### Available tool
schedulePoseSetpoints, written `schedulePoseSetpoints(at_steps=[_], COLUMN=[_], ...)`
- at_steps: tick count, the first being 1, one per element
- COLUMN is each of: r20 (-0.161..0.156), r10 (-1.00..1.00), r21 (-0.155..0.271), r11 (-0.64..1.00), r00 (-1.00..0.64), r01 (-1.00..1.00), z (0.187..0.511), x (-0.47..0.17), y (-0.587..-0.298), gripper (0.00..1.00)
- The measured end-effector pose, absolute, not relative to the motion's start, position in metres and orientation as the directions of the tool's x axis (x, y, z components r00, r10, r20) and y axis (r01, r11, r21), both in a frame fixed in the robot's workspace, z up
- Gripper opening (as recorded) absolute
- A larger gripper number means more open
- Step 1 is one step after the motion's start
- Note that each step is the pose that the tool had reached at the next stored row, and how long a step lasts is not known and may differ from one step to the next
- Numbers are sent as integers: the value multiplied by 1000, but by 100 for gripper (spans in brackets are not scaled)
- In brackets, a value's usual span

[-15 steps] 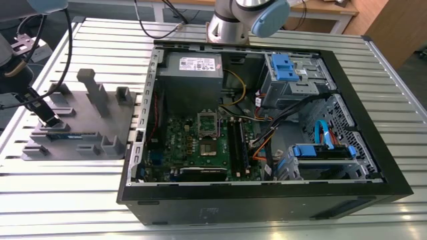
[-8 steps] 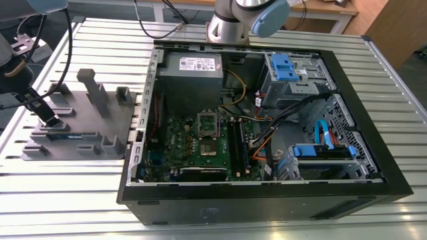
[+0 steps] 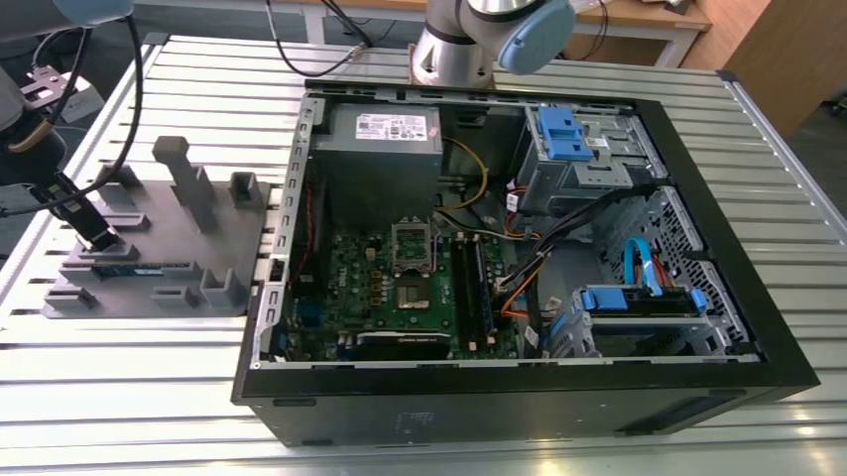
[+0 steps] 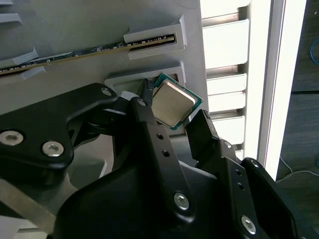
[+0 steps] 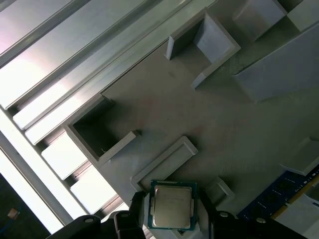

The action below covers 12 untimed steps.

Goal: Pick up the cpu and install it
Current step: 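Pick up the cpu and move it towards the insertion slot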

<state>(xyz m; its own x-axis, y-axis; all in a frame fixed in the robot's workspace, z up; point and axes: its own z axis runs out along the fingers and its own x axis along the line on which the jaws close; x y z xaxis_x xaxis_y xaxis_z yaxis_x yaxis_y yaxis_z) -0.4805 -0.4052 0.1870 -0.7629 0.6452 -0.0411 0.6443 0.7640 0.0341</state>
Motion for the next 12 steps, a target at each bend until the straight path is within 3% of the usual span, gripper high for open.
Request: schedulePoseSetpoints(at_steps=[5, 7, 12], r20=[-41, -41, -41], r10=[645, 645, 645], r21=[34, 34, 34], r11=[764, 764, 764], r00=[-763, -763, -763], r01=[644, 644, 644], z=[187, 187, 187], x=[-481, -481, -481], y=[-405, -405, -405], gripper=[55, 47, 45])
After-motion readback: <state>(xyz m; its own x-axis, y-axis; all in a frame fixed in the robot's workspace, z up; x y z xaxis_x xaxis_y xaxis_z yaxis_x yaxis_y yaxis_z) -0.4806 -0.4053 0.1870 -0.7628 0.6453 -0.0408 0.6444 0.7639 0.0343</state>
